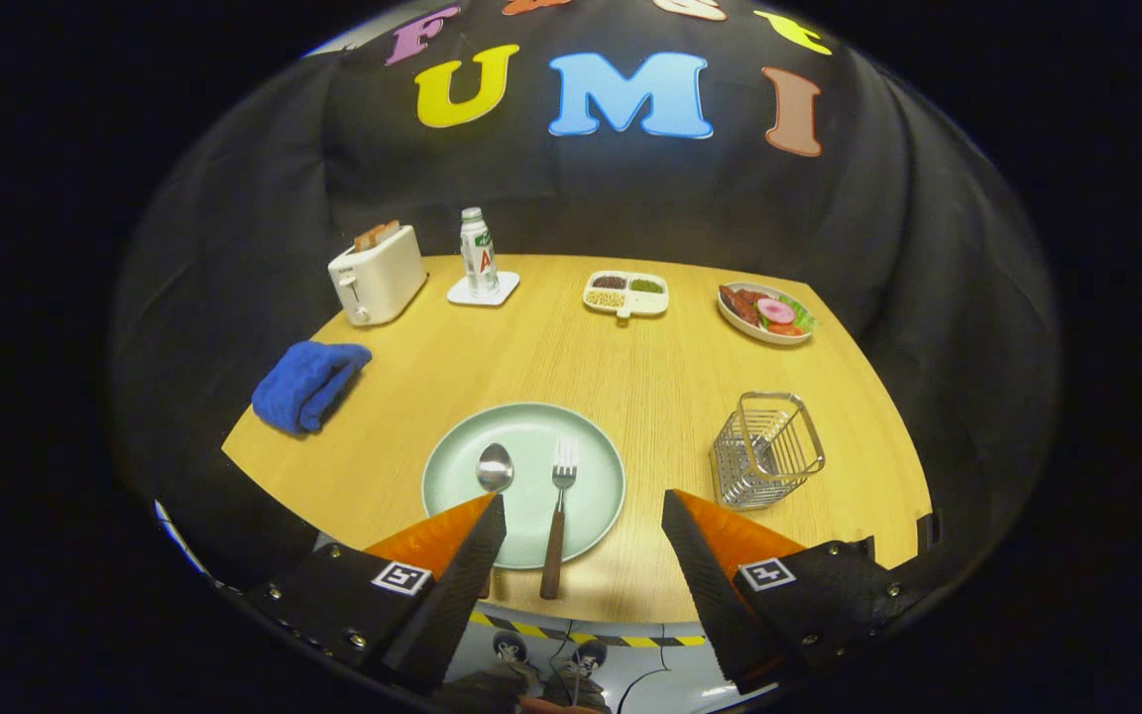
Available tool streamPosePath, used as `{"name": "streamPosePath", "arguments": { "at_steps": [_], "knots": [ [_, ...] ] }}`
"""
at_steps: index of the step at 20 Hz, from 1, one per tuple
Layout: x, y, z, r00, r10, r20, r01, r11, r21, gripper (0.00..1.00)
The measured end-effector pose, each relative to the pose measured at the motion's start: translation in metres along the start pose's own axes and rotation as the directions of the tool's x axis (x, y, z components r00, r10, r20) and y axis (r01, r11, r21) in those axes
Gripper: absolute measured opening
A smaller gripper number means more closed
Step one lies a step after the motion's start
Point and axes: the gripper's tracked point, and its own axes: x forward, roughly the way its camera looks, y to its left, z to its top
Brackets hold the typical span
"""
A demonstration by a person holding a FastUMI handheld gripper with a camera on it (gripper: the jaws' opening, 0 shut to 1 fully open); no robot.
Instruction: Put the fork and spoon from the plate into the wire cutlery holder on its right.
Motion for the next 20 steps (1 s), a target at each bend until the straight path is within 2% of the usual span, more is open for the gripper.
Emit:
{"name": "streamPosePath", "arguments": {
  "at_steps": [8,15,20],
  "knots": [
    [0.033,0.008,-0.053,0.982,0.047,-0.182,-0.058,0.997,-0.057,0.97],
    [0.055,-0.003,-0.082,0.951,0.026,-0.307,-0.059,0.993,-0.099,0.97],
    [0.068,-0.006,-0.083,0.94,0.024,-0.341,-0.073,0.989,-0.132,0.89]
  ]
}}
